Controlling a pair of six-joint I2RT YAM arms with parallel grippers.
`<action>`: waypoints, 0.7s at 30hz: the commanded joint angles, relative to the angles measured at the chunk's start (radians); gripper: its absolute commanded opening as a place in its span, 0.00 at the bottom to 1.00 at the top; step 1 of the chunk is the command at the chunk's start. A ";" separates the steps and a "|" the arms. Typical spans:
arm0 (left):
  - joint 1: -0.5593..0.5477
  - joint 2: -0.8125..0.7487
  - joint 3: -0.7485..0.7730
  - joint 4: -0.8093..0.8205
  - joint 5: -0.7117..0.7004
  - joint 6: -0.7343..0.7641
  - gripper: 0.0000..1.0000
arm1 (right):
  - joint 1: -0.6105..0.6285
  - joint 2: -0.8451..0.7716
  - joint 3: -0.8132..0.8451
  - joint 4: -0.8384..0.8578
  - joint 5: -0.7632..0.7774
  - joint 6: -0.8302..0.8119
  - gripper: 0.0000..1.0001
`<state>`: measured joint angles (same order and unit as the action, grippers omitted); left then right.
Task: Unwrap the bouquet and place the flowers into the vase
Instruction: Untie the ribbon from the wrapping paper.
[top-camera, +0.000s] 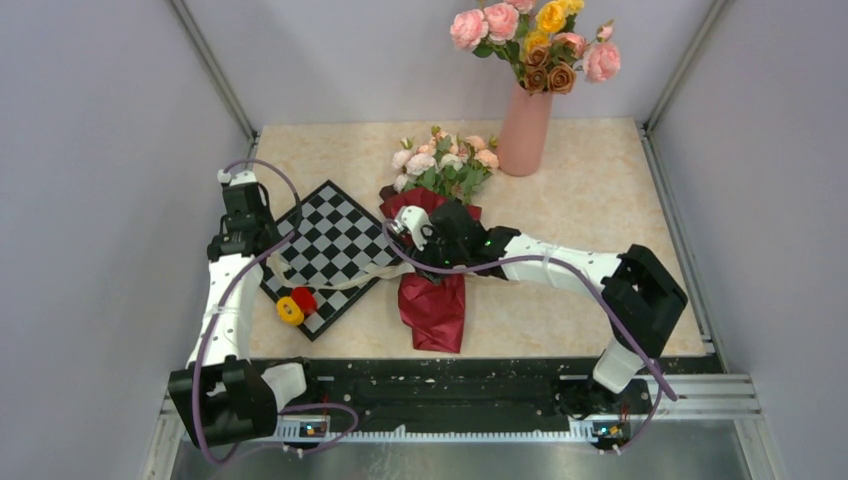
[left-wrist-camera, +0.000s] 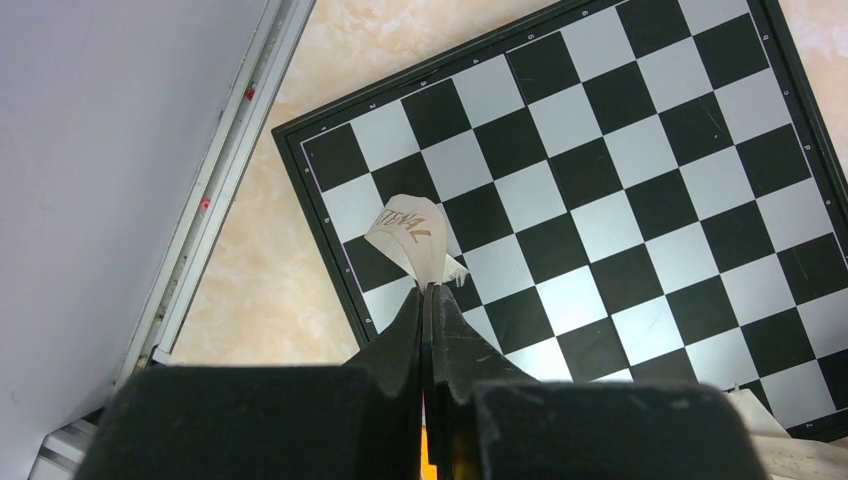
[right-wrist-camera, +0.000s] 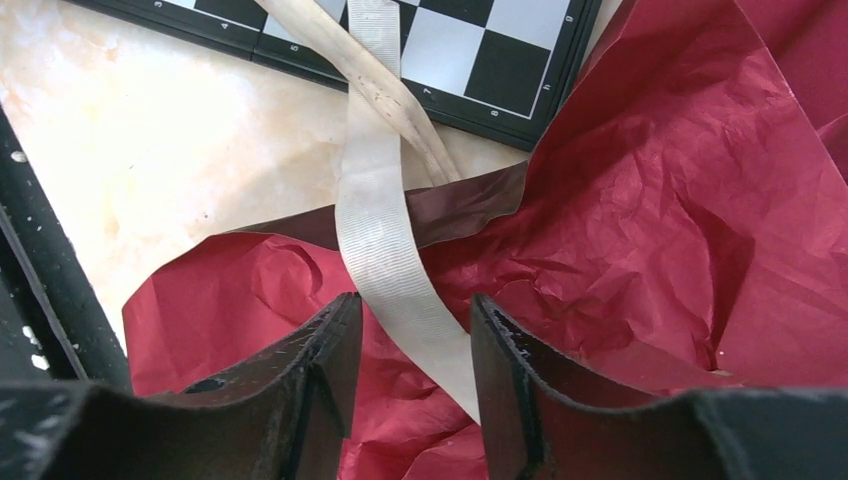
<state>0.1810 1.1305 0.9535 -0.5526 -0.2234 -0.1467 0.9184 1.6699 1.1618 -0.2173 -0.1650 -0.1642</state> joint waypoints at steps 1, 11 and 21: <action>0.005 -0.008 0.016 0.005 0.007 0.008 0.00 | 0.019 -0.001 0.042 0.025 0.046 -0.020 0.42; 0.005 -0.011 0.014 0.006 0.010 0.009 0.00 | 0.025 -0.037 0.009 0.059 0.086 -0.010 0.08; 0.005 -0.021 0.015 0.011 0.005 0.011 0.00 | 0.032 -0.192 -0.041 0.046 0.086 0.087 0.00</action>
<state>0.1810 1.1305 0.9535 -0.5526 -0.2211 -0.1463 0.9360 1.5993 1.1202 -0.1944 -0.0689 -0.1440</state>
